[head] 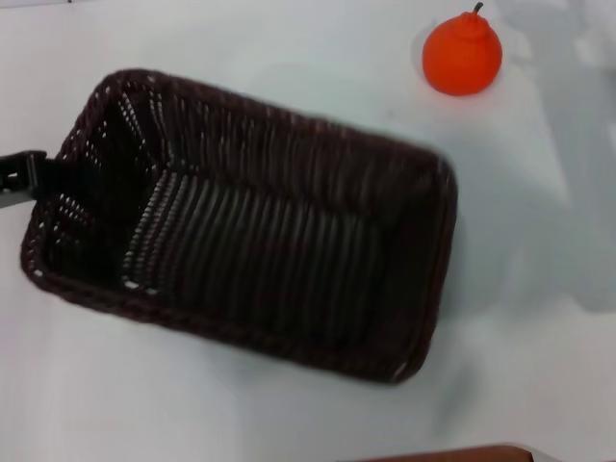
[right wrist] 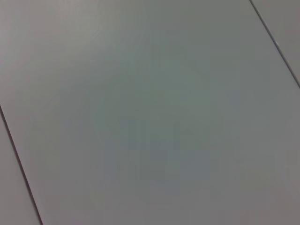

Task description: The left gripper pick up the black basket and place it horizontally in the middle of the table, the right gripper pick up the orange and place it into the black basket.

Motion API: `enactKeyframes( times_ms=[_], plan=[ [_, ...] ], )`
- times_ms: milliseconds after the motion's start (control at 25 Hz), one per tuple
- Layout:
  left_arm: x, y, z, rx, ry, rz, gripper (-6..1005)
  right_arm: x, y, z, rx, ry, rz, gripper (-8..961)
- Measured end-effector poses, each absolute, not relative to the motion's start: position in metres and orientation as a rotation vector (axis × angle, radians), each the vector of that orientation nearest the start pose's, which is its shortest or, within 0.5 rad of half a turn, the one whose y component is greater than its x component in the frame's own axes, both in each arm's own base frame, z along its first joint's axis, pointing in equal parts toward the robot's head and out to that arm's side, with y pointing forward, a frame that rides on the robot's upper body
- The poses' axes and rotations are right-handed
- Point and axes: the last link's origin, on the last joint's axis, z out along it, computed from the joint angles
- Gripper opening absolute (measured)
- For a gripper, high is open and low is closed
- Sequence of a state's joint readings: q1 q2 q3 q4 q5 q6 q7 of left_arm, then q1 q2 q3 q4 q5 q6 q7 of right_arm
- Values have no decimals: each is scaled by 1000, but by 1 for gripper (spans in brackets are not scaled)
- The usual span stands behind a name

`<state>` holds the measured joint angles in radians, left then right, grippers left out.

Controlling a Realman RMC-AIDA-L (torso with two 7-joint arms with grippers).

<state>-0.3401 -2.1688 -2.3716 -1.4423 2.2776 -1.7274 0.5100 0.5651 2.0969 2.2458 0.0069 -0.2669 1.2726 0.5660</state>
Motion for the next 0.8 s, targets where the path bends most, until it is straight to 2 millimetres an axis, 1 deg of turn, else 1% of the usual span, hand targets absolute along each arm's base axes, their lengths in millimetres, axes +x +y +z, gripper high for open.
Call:
enactKeyframes(
  times_ms=[360,800],
  plan=[
    [-257,300,69,-2115,-1781,-497,179,327,357,34,-818,-1339,-1510,945],
    [-270,300,43,-1949,-1835,-689,179,331,354,33,-833,-1338,-1517,945]
  ],
)
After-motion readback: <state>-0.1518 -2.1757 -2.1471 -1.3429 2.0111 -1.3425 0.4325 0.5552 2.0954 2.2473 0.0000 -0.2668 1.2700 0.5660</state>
